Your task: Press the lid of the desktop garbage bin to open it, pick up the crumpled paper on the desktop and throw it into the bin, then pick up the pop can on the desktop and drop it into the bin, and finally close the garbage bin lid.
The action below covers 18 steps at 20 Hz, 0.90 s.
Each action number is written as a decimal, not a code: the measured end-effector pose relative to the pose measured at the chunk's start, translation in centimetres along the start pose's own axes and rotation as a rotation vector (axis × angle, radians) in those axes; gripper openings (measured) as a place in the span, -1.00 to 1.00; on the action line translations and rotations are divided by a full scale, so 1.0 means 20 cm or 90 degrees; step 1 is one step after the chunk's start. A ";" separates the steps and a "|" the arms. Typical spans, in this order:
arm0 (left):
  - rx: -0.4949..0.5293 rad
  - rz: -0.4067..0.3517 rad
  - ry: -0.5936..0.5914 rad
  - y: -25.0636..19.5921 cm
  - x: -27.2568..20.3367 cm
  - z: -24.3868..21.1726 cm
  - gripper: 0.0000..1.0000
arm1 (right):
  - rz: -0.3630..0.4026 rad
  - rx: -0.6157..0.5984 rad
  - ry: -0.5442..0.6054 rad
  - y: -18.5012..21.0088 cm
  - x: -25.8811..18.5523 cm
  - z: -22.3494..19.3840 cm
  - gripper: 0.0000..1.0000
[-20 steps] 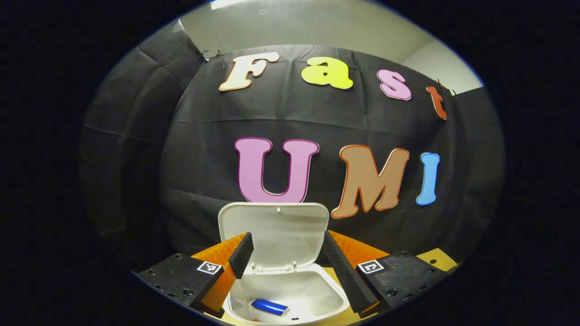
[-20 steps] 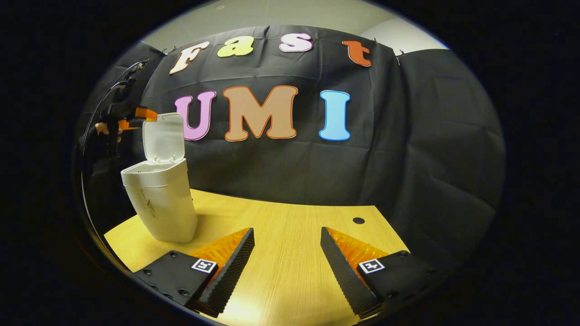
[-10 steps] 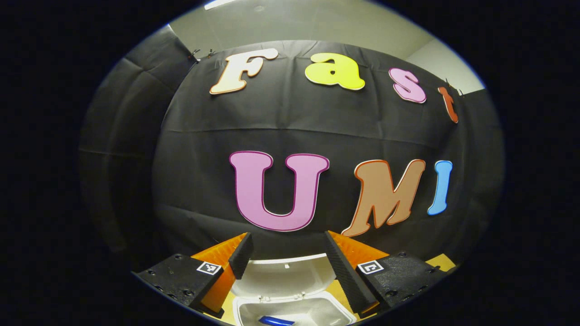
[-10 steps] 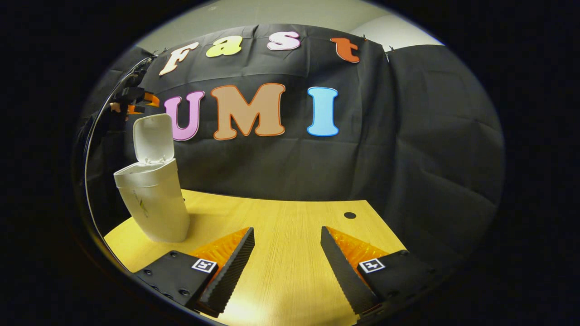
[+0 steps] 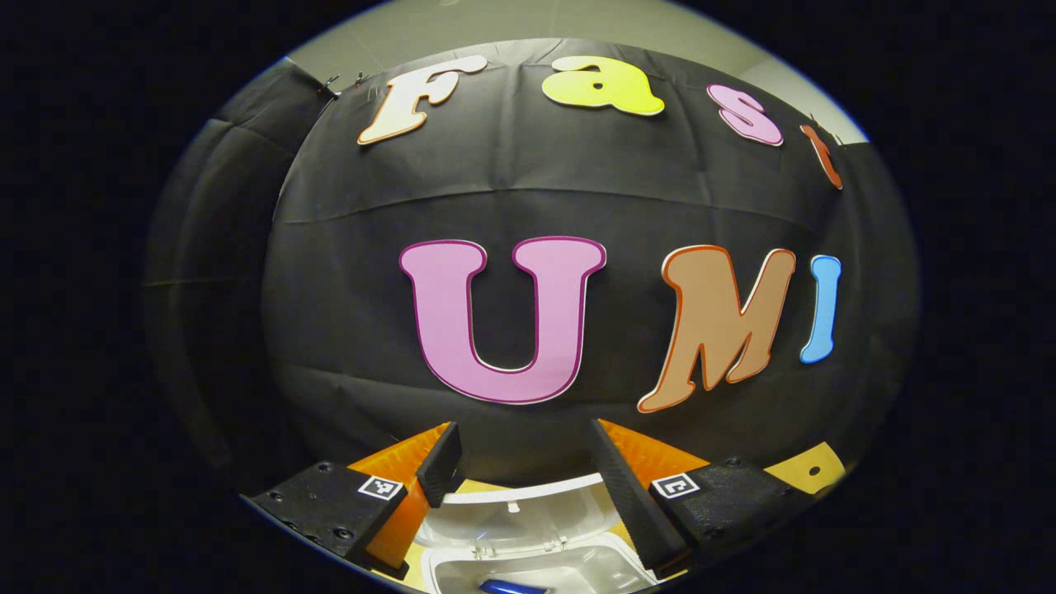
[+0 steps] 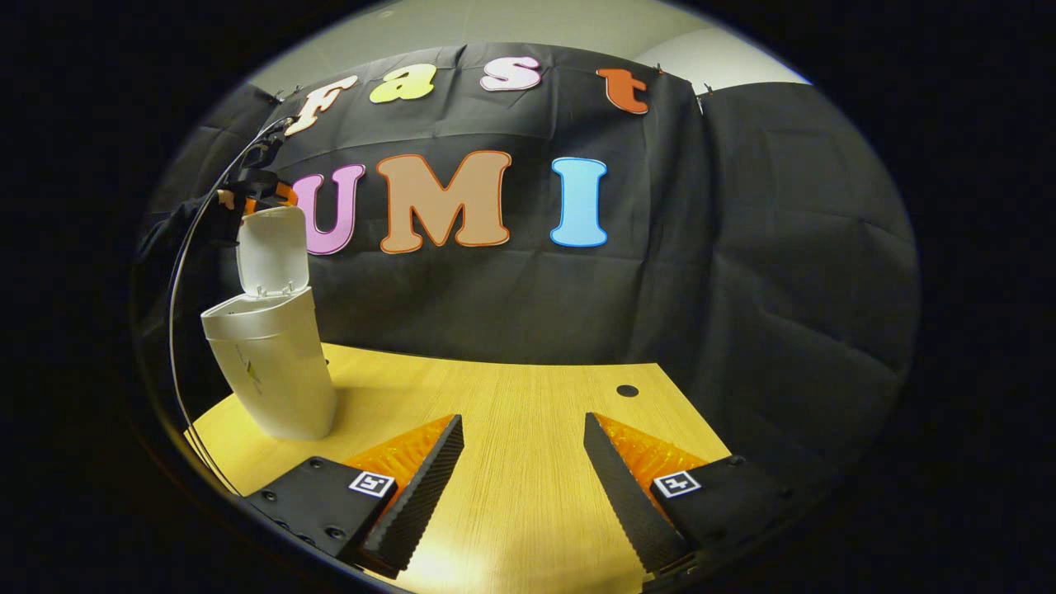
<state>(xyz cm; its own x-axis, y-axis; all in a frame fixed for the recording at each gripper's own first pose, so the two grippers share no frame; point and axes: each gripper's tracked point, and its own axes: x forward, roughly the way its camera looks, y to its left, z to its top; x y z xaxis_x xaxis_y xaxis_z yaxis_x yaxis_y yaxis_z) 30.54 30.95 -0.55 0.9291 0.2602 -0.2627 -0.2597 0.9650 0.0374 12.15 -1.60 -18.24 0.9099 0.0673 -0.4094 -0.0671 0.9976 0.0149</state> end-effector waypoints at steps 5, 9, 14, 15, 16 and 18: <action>-0.012 -0.003 0.012 -0.04 -0.14 -0.04 0.93 | 0.020 -0.003 -0.008 0.02 0.00 0.02 0.96; -0.026 -0.007 0.016 -0.09 -0.32 -0.13 0.87 | 0.043 -0.010 -0.015 0.02 0.01 0.03 0.96; -0.056 -0.014 0.040 -0.17 -0.53 -0.30 0.88 | 0.063 -0.013 -0.014 0.01 0.01 0.01 0.96; -0.058 -0.012 0.044 -0.17 -0.56 -0.33 0.88 | 0.067 -0.014 -0.012 0.01 0.01 0.02 0.96; -0.060 -0.011 0.051 -0.18 -0.59 -0.37 0.88 | 0.070 -0.015 -0.011 0.02 0.01 0.01 0.96; -0.069 -0.009 0.065 -0.20 -0.65 -0.46 0.88 | 0.077 -0.017 -0.008 0.02 0.02 0.00 0.96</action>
<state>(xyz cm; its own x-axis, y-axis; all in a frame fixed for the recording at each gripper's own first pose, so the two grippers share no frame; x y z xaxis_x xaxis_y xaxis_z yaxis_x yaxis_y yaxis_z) 17.01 23.29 -6.20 0.9028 0.2366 -0.3591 -0.2789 0.9577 -0.0703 12.48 -1.22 -18.34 0.8996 0.1875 -0.3944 -0.1875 0.9815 0.0390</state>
